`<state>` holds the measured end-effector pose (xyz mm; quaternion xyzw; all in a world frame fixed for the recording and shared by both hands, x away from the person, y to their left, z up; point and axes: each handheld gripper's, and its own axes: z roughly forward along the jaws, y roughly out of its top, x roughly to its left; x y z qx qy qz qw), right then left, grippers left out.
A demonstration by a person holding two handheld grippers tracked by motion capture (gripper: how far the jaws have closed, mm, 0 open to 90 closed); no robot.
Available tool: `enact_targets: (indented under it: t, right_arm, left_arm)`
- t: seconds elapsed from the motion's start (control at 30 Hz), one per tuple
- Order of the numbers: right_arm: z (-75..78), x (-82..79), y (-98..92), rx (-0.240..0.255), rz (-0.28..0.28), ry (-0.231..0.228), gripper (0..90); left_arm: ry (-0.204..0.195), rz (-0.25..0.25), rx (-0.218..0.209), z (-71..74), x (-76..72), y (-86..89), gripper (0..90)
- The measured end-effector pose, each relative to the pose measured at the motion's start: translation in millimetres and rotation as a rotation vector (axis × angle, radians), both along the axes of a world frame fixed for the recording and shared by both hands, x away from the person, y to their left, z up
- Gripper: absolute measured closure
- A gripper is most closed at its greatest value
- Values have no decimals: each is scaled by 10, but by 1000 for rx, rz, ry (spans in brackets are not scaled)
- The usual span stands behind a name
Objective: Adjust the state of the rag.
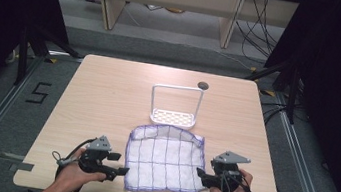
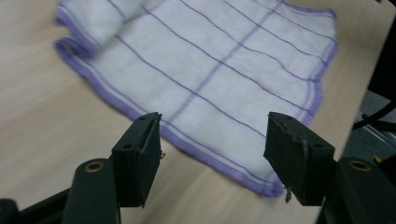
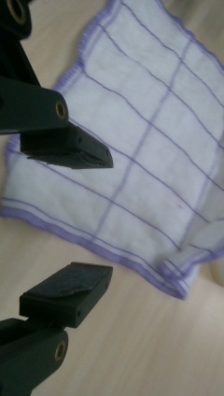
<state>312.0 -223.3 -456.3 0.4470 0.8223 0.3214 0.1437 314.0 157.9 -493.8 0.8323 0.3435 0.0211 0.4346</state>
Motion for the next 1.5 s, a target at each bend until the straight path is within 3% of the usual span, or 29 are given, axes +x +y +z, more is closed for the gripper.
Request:
enact_targets:
  t: [0.1,0.13,0.27,0.3,0.33,0.37,0.4,0.47,0.53,0.6,0.7,0.73,0.77,0.83,0.87,0.9,0.93,0.97,1.0,1.1,1.13,1.17,1.23,1.3,1.33,1.43,1.47,1.5]
  right_arm:
    - [-84,-123,-3,-12,7,17,426]
    - [-104,-165,-1,-15,-5,39,428]
    - [-218,-238,-43,-30,13,58,460]
    - [-241,-270,-36,-21,-12,90,481]
    - [-274,-274,-34,-11,-13,89,504]
    - [-285,-282,-42,-17,-7,128,551]
    - [-312,-279,-47,-20,-1,126,605]
    - [-333,-273,-56,-39,19,102,747]
    - [-306,-279,-59,-49,47,96,848]
    - [-279,-289,-66,-51,63,71,892]
    - [-232,-339,-75,-52,98,37,899]
    - [-213,-361,-80,-48,102,34,900]
    - [-180,-397,-87,-38,105,40,900]
    - [-106,-487,-117,-29,119,18,900]
    - [-75,-530,-138,-25,132,1,900]
    - [-33,-602,-143,-10,129,21,900]
    - [-25,-632,-147,-9,136,11,900]
    - [-20,-667,-145,-18,141,17,900]
    - [-37,-684,-141,-27,152,8,900]
    - [-138,-722,-107,-30,142,37,888]
    - [-147,-732,-99,-30,132,76,868]
    - [-178,-715,-104,-39,136,59,816]
    - [-187,-683,-98,-21,97,72,670]
    - [-166,-633,-112,-28,84,33,586]
    - [-128,-608,-113,-29,82,41,567]
    - [-63,-441,-122,-24,72,-25,529]
    - [-47,-367,-121,-20,76,-26,526]
    - [-31,-275,-103,-11,65,-29,520]
  left_arm:
    - [23,-46,14,-54,-110,-105,370]
    - [19,-59,26,-73,-137,-135,381]
    - [14,-95,75,-181,-191,-237,420]
    - [-8,-93,90,-186,-188,-237,433]
    - [-13,-79,90,-187,-195,-248,460]
    - [-38,-83,101,-184,-186,-244,486]
    - [-49,-76,98,-189,-197,-253,527]
    - [-94,-112,143,-192,-201,-249,624]
    - [-112,-118,156,-200,-217,-261,738]
    - [-122,-138,163,-197,-204,-253,848]
    - [-105,-144,147,-194,-228,-252,873]
    - [-120,-172,164,-176,-214,-216,874]
    - [-104,-161,121,-172,-243,-207,875]
    - [-93,-177,112,-132,-283,-140,875]
    - [-77,-174,80,-111,-336,-110,875]
    - [-80,-209,96,-93,-342,-77,874]
    - [-63,-206,82,-87,-386,-61,873]
    - [-75,-227,95,-84,-413,-50,873]
    - [-72,-230,92,-98,-450,-58,871]
    - [-65,-232,97,-138,-471,-63,840]
    - [-49,-213,88,-143,-467,-62,803]
    - [-54,-206,86,-139,-439,-51,748]
    - [-41,-164,62,-118,-385,-18,639]
    - [-42,-114,33,-80,-314,20,560]
    - [-51,-98,35,-55,-265,46,532]
    - [-77,-42,32,1,-74,102,486]
    - [-84,-26,45,22,21,123,467]
    - [-83,-10,29,27,74,123,453]
